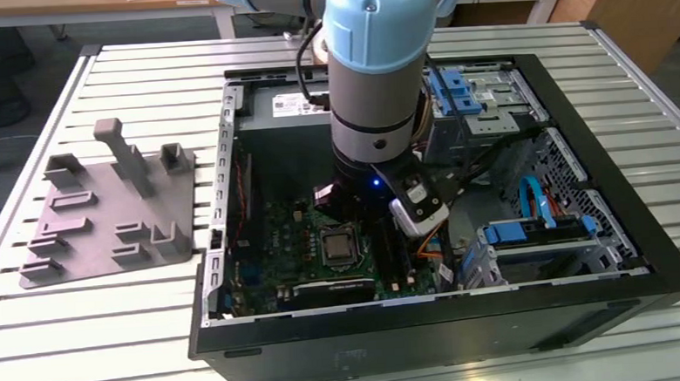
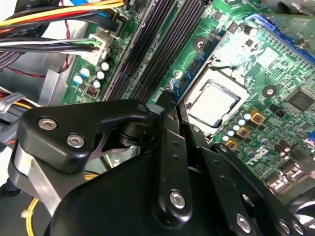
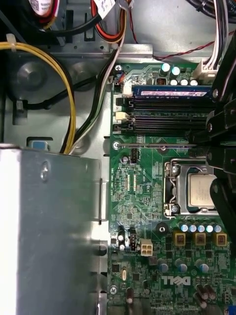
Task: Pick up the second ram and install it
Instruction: 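Insert the second ram into the second slot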
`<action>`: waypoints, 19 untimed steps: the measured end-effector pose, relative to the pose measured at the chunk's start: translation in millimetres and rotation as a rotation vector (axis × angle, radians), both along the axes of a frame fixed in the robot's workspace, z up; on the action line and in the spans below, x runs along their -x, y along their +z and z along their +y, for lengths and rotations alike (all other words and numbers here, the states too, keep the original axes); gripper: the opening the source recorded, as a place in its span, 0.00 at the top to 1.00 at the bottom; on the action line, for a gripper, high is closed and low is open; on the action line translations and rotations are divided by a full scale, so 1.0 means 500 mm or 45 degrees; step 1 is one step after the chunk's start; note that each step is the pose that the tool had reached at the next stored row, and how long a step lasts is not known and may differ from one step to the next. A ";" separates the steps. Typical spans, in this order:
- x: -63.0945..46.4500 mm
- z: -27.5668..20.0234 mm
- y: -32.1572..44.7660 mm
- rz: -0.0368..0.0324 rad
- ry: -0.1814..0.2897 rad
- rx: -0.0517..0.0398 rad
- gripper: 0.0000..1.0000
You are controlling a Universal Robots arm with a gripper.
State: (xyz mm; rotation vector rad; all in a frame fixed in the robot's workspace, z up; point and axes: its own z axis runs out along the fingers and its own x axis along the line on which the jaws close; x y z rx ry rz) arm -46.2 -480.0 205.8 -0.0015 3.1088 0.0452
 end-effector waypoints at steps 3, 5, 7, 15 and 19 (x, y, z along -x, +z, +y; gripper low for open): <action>-0.002 0.0007 -0.007 -0.0009 0.000 -0.002 0.86; -0.002 0.0008 -0.007 -0.0010 0.001 -0.002 0.86; -0.003 0.0010 -0.004 -0.0024 0.002 -0.003 0.86; -0.002 0.0008 0.034 -0.0055 0.005 0.002 0.86; -0.006 0.0008 0.033 -0.0017 0.006 0.003 0.86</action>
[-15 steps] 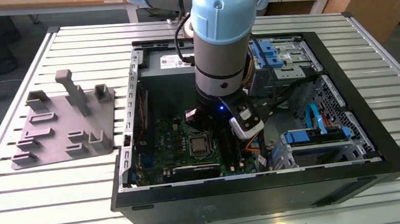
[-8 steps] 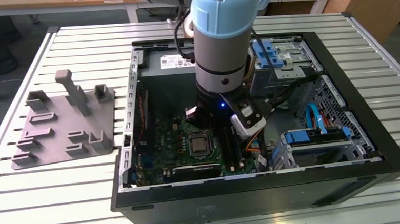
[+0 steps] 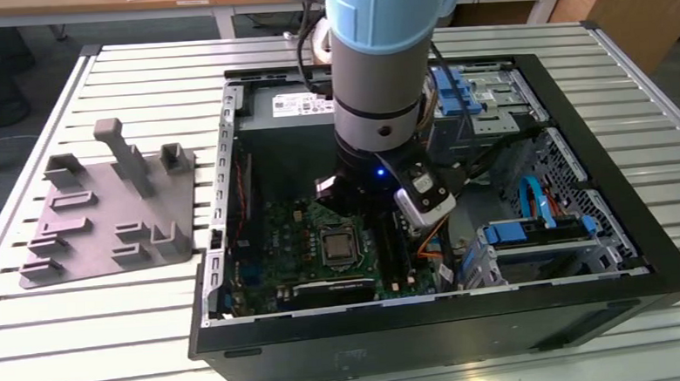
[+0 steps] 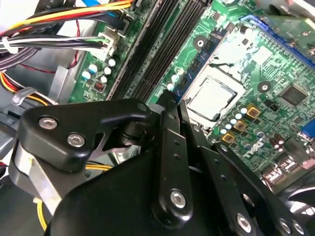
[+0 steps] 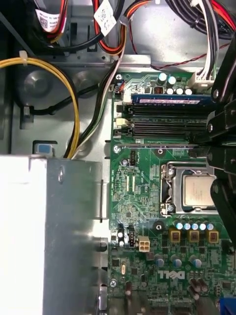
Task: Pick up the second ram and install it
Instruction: 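Insert the second ram into the second slot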
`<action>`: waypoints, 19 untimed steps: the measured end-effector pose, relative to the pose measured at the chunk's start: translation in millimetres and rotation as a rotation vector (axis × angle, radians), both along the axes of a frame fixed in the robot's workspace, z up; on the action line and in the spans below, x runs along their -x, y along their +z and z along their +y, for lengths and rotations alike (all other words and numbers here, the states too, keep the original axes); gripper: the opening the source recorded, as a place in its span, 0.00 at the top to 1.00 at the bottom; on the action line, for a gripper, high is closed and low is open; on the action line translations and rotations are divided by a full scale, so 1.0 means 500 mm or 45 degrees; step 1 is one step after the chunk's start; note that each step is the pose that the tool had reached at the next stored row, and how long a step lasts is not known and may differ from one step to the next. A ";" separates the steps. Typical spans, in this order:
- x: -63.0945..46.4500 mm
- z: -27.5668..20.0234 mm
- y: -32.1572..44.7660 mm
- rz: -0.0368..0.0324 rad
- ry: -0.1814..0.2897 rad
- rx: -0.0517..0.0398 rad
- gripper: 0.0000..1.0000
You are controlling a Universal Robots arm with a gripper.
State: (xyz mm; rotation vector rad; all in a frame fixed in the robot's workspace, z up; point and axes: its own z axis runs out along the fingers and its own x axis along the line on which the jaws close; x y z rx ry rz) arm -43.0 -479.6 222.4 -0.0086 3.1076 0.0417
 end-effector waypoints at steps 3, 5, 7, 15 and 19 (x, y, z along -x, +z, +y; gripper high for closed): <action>-0.018 0.0000 -0.003 0.0121 0.000 0.000 0.86; -0.029 0.0000 -0.006 0.0204 0.000 0.000 0.86; -0.033 -0.0003 -0.008 0.0235 0.000 0.004 0.86; -0.034 -0.0050 -0.013 0.0239 -0.001 0.024 0.86; -0.035 -0.0050 -0.013 0.0243 -0.031 0.035 0.86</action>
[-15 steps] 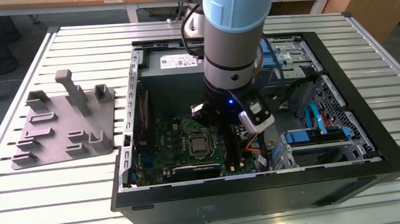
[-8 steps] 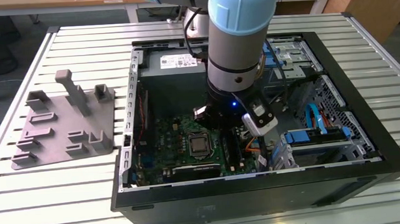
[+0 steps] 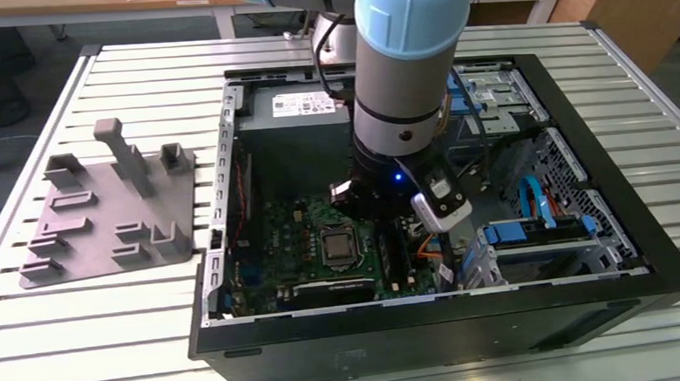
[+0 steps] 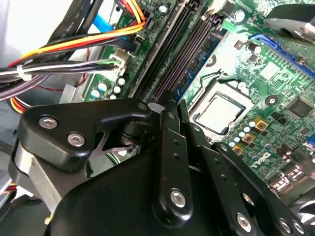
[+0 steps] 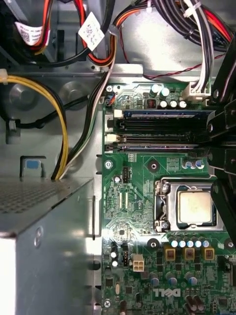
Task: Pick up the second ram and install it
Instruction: 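Insert the second ram into the second slot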
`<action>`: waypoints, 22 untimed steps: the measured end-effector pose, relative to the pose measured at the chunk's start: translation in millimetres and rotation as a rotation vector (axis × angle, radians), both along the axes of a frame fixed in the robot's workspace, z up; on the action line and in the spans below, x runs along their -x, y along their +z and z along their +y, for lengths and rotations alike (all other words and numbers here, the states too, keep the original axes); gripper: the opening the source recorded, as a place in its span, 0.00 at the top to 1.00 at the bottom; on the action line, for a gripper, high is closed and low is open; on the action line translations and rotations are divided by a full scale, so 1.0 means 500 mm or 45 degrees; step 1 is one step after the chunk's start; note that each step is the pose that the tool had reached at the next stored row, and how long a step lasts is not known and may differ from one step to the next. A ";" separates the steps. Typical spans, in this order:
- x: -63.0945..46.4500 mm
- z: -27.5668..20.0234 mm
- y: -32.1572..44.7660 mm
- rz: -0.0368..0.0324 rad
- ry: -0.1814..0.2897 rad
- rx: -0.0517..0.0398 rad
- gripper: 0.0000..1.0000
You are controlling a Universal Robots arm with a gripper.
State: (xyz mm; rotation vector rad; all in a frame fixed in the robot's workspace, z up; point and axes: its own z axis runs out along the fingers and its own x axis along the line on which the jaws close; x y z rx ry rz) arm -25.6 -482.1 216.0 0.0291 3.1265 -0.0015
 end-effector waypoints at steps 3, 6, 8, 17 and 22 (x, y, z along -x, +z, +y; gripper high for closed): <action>-0.001 -0.0007 0.000 0.0002 -0.018 0.005 0.86; -0.004 -0.0039 0.000 0.0001 -0.025 0.005 0.86; -0.007 -0.0070 0.000 0.0001 -0.027 0.005 0.86; -0.009 -0.0102 -0.003 0.0003 -0.070 0.004 0.86; -0.009 -0.0101 -0.005 0.0002 -0.072 0.003 0.86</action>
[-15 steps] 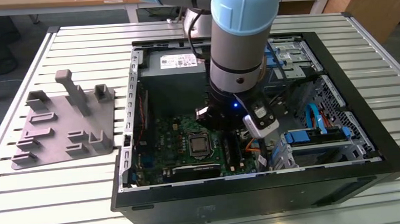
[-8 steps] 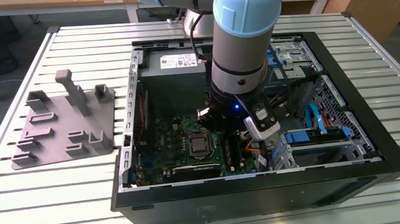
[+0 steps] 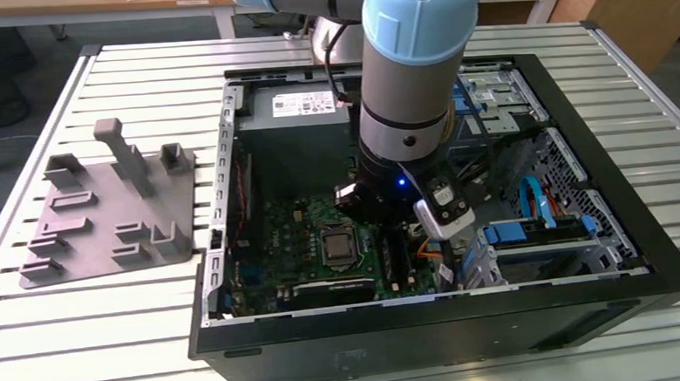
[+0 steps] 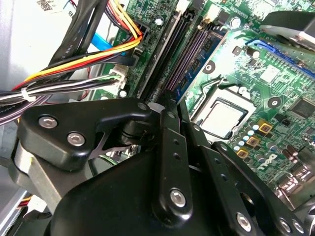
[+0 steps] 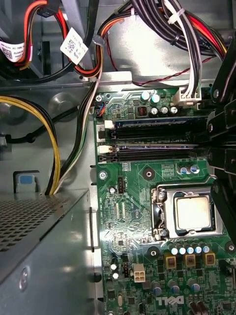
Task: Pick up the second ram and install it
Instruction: 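Insert the second ram into the second slot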
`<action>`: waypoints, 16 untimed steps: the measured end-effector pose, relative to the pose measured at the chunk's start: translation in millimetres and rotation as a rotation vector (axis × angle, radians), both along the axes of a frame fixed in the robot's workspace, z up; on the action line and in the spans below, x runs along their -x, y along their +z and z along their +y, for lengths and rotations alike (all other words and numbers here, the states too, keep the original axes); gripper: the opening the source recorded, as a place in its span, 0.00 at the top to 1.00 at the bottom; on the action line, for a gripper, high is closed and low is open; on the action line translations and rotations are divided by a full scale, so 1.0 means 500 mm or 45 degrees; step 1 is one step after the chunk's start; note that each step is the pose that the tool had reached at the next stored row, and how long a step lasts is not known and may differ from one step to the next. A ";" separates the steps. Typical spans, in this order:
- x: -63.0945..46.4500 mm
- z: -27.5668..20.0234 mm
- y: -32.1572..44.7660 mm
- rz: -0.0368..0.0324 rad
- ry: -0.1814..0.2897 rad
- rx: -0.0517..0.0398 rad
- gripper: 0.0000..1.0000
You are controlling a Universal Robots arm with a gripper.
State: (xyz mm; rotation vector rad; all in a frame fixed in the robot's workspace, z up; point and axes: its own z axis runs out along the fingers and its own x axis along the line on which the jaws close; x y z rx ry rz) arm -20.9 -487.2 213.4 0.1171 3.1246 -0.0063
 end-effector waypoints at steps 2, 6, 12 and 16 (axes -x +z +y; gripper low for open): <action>0.000 0.0000 -0.001 0.0001 0.000 0.000 0.86; 0.001 0.0000 -0.001 0.0001 0.019 0.000 0.86; 0.001 0.0072 -0.002 -0.0001 0.035 0.000 0.86; 0.000 0.0067 -0.002 0.0001 0.017 0.000 0.86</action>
